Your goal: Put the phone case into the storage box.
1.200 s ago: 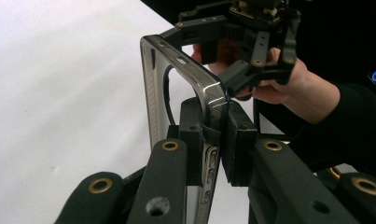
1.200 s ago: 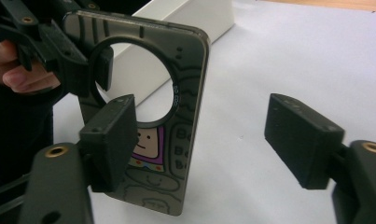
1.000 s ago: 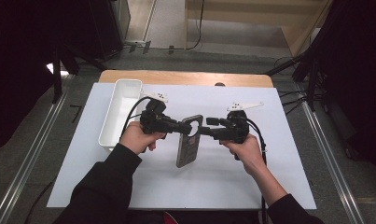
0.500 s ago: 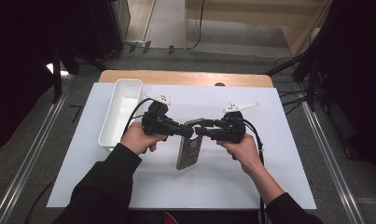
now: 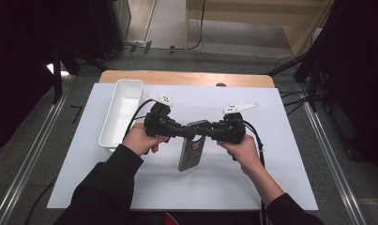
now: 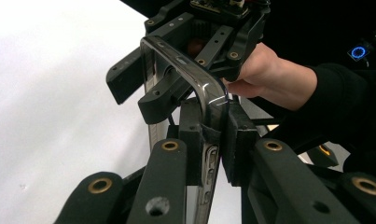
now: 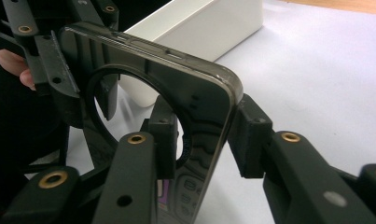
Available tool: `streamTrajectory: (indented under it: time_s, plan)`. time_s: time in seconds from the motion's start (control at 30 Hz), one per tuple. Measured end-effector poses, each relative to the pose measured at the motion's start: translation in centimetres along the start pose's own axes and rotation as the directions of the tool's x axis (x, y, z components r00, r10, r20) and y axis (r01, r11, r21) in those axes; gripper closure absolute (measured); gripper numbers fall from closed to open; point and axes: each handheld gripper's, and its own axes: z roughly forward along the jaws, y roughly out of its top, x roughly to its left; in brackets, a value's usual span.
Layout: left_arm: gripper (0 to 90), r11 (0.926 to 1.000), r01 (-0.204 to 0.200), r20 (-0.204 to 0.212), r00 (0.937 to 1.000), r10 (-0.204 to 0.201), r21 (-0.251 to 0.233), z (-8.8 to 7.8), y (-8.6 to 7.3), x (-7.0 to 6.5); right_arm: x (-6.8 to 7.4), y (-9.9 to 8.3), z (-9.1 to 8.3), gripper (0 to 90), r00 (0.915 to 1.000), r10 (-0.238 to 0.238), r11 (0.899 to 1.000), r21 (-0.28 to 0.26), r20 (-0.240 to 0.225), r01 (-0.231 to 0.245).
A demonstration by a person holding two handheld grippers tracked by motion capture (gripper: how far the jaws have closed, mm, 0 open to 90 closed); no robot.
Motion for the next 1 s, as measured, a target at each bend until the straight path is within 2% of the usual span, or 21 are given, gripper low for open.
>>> streamTrajectory:
  time_s: [0.27, 0.43, 0.7, 0.83, 1.0]
  plan:
    - [79.5, 0.9999, -0.001, -0.001, 1.0, 0.001, -0.012, -0.1, 0.0, 0.1, 0.3, 0.1, -0.2, 67.5, 0.9994, -0.013, 1.0, -0.005, 0.031, 0.013]
    - [79.2, 0.9998, -0.002, -0.004, 1.0, 0.002, -0.019, -0.1, 0.0, 0.1, 0.4, 0.2, -0.3, 68.1, 0.9993, -0.013, 1.0, -0.009, 0.034, 0.013]
    - [76.9, 0.9997, -0.004, -0.011, 0.9999, 0.004, -0.026, -0.2, 0.0, 0.1, 0.7, 0.4, -0.5, 68.9, 0.9978, -0.038, 0.999, -0.007, 0.055, 0.039]
    - [73.0, 0.9994, -0.008, -0.018, 0.9998, 0.008, -0.035, -0.2, 0.1, 0.0, 0.9, 0.5, -0.6, 69.1, 0.9972, -0.053, 0.999, -0.006, 0.052, 0.054]
    - [58.2, 0.9989, -0.016, -0.032, 0.9994, 0.015, -0.044, -0.4, 0.2, -0.2, 1.3, 0.6, -0.5, 69.2, 0.9959, -0.073, 0.997, -0.001, 0.054, 0.073]
